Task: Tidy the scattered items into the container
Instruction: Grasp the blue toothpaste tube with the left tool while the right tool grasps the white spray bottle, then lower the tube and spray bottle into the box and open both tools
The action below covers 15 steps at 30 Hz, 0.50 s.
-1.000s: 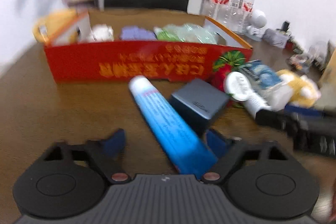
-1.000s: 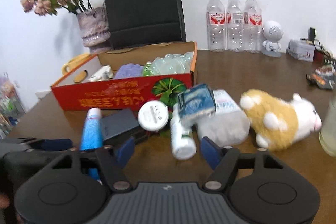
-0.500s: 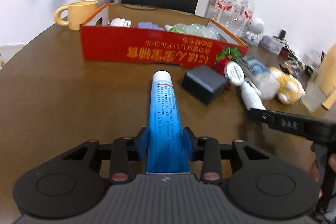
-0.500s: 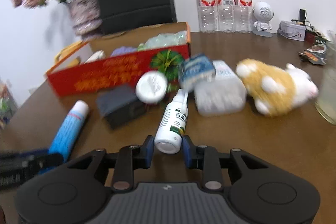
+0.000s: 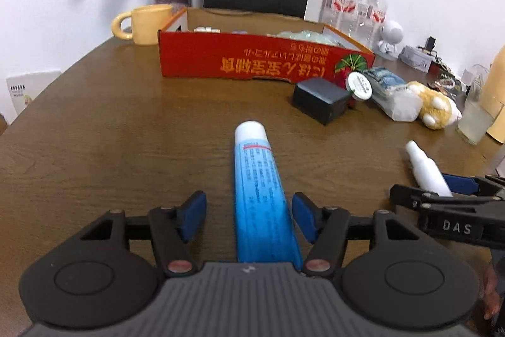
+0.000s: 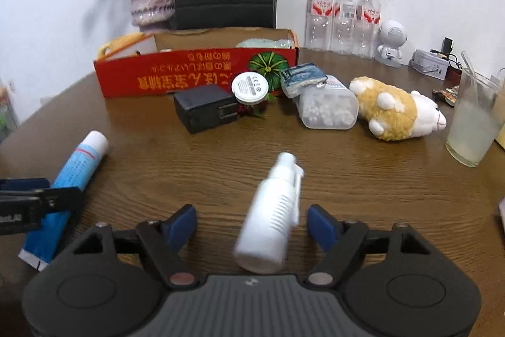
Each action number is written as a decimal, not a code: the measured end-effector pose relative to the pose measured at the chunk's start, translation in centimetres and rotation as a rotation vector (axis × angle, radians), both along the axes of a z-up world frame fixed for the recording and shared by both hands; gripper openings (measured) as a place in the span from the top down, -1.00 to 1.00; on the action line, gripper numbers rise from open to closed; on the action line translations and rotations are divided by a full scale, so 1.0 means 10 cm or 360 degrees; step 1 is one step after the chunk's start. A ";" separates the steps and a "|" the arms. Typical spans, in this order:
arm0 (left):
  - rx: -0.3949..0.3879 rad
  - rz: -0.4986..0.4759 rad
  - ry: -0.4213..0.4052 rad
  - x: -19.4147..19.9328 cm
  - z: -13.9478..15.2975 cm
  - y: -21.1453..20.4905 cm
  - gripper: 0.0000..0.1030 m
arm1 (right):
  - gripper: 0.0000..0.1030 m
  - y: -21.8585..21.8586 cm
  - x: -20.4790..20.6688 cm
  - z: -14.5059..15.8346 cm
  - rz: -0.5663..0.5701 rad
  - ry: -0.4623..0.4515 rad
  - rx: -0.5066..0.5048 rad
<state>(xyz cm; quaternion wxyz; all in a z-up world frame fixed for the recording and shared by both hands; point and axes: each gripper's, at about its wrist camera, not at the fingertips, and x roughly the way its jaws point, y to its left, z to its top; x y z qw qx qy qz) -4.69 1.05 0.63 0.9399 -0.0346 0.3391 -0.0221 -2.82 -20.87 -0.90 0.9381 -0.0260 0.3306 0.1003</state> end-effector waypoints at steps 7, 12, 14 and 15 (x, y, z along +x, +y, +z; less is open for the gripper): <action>0.0078 -0.0080 0.0055 -0.02 0.07 -0.08 0.30 | 0.44 -0.07 -0.02 0.04 0.0016 0.0007 0.0015; -0.0082 -0.0154 0.0107 -0.14 0.20 -0.01 0.31 | 0.46 -0.09 -0.13 0.09 0.0082 0.0053 0.0076; -0.0093 -0.0172 0.0077 -0.18 0.26 -0.03 0.31 | 0.46 -0.04 -0.19 0.10 0.0112 0.0056 0.0057; -0.0114 -0.0181 0.0074 -0.19 0.29 -0.02 0.31 | 0.49 -0.03 -0.21 0.12 0.0130 0.0065 0.0077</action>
